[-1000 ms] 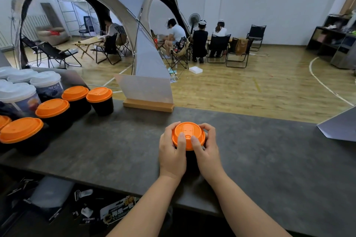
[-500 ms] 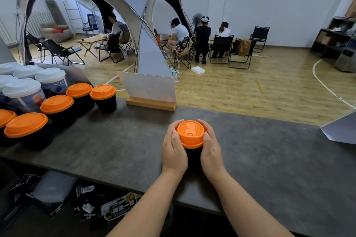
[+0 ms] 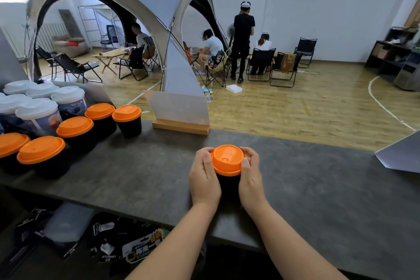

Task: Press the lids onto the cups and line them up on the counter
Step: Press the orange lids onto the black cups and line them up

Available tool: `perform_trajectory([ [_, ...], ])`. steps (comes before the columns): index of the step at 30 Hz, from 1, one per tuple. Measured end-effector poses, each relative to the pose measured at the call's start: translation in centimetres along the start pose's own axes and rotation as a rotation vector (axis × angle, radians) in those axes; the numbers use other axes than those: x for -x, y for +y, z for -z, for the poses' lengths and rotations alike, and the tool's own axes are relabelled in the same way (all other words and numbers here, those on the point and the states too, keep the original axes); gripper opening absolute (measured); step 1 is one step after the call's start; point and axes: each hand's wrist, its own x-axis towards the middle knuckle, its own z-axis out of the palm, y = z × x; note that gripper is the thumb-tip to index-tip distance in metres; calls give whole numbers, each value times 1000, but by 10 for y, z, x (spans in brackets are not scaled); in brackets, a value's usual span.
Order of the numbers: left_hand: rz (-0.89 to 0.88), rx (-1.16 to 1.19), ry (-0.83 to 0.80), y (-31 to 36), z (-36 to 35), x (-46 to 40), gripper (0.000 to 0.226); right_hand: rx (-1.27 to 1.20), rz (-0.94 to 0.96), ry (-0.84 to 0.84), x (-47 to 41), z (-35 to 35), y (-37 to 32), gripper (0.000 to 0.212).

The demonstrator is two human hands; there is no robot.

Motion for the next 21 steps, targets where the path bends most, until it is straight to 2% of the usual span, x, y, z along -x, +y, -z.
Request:
perform_trajectory([
  [3, 13, -1, -95, 1, -1, 2, 44, 48, 27, -8, -1, -1, 1, 26],
  [6, 2, -8, -154, -1, -4, 3, 56, 71, 40, -45, 0, -3, 3, 41],
  [12, 0, -5, -153, -2, -6, 0, 44, 98, 38, -59, -1, -5, 5, 39],
  [18, 0, -12, -169, 0, -5, -2, 41, 69, 26, -67, 1, -5, 0, 50],
  [21, 29, -15, -172, 2, -5, 0, 46, 41, 6, -42, 2, -4, -1, 37],
])
